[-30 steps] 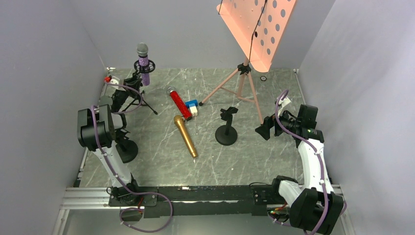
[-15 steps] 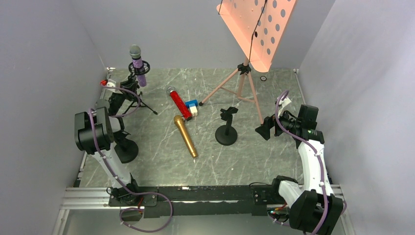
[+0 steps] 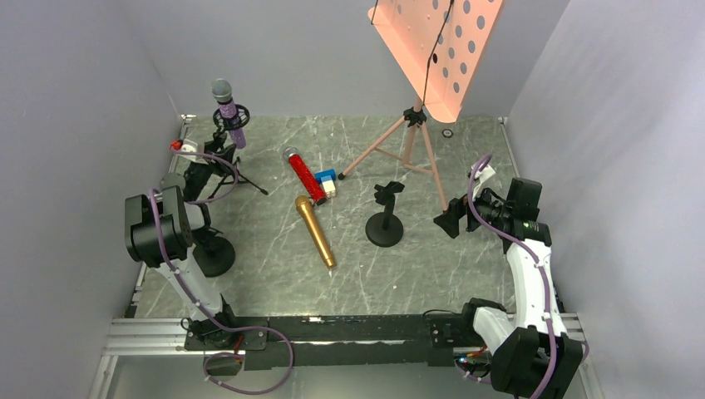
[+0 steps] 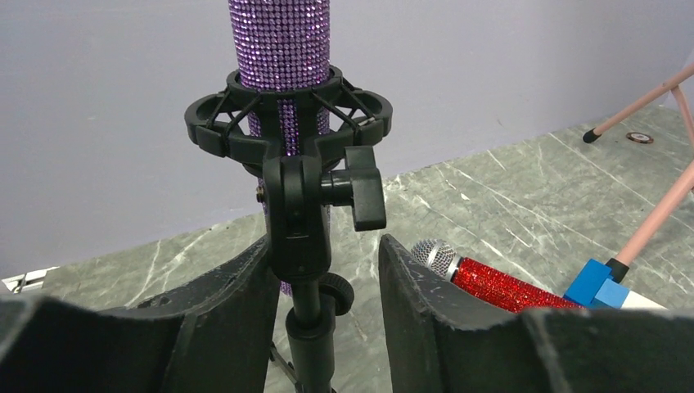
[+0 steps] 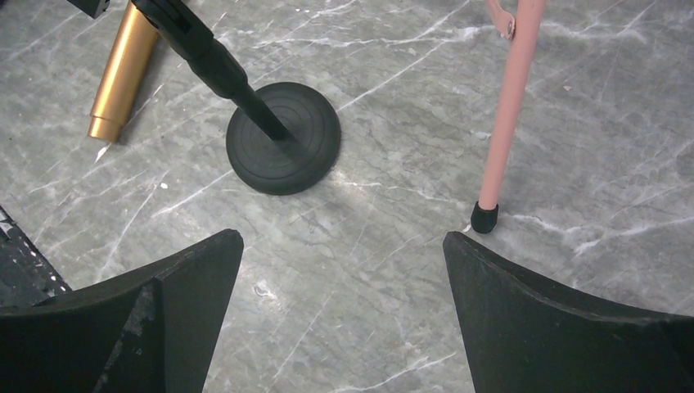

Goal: Attach the microphones to the stand

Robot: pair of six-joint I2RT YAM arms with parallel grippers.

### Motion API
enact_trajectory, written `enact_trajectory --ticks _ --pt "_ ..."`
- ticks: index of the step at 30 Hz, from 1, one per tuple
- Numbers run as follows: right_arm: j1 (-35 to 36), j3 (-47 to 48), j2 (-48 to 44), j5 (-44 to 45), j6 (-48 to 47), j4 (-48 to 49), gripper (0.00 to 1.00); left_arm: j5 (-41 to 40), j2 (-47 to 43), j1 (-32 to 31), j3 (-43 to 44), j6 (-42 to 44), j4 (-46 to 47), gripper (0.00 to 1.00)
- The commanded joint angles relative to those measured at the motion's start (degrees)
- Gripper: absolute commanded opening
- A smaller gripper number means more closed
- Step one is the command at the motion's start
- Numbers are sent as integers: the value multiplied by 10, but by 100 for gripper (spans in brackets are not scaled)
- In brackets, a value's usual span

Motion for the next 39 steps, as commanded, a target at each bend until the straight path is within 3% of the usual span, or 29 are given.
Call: enact_trajectory --ticks 1,8,21,25,39 --pt "2 13 -11 -18 -9 6 100 6 -29 1 -20 10 12 53" --pt "2 14 -15 -17 -9 6 100 -31 -62 2 -42 25 -16 72" --pt "1 14 -22 -20 -11 4 100 -60 -134 10 -25 52 -136 87" --pt "2 14 -22 -20 -11 4 100 -62 -150 15 -24 48 -141 97" --pt "2 14 -23 -21 -12 3 100 -83 -230 20 41 -16 -234 99"
